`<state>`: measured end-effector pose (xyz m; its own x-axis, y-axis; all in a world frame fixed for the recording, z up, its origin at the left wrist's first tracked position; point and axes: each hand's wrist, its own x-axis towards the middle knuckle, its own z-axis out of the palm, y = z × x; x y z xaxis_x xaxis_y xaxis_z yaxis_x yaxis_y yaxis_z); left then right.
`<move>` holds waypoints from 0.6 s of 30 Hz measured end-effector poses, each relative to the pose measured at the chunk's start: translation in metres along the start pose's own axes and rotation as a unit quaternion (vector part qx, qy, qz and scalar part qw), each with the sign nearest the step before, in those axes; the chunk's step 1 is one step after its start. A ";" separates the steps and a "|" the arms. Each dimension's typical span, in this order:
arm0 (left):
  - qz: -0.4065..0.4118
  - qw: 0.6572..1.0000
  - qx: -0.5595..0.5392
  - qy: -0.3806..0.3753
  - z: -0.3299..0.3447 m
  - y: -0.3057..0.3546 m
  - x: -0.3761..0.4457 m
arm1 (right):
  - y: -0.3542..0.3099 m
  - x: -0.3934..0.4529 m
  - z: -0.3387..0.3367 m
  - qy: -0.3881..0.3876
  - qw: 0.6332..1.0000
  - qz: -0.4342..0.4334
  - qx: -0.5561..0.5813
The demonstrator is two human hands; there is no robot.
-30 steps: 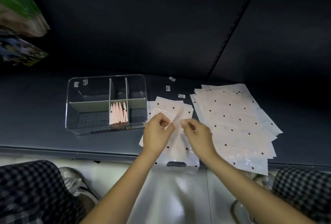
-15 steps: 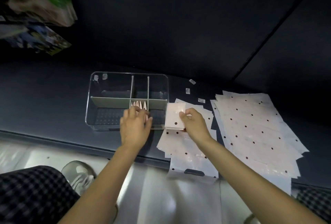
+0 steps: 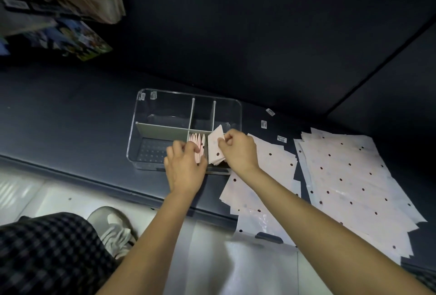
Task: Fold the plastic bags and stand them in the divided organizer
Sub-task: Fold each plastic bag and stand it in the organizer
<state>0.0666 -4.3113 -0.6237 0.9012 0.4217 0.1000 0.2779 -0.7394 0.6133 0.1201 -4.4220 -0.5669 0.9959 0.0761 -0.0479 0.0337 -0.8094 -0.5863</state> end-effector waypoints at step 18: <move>0.010 0.998 -0.053 0.008 0.005 -0.008 -0.002 | 0.002 -0.008 0.029 -0.055 0.996 0.013 -0.066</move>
<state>0.0638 -4.3088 -0.6332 0.9004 0.4165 0.1260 0.2215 -0.6881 0.6910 0.1101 -4.4070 -0.5909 0.9818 0.1121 -0.1531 0.0268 -0.8808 -0.4728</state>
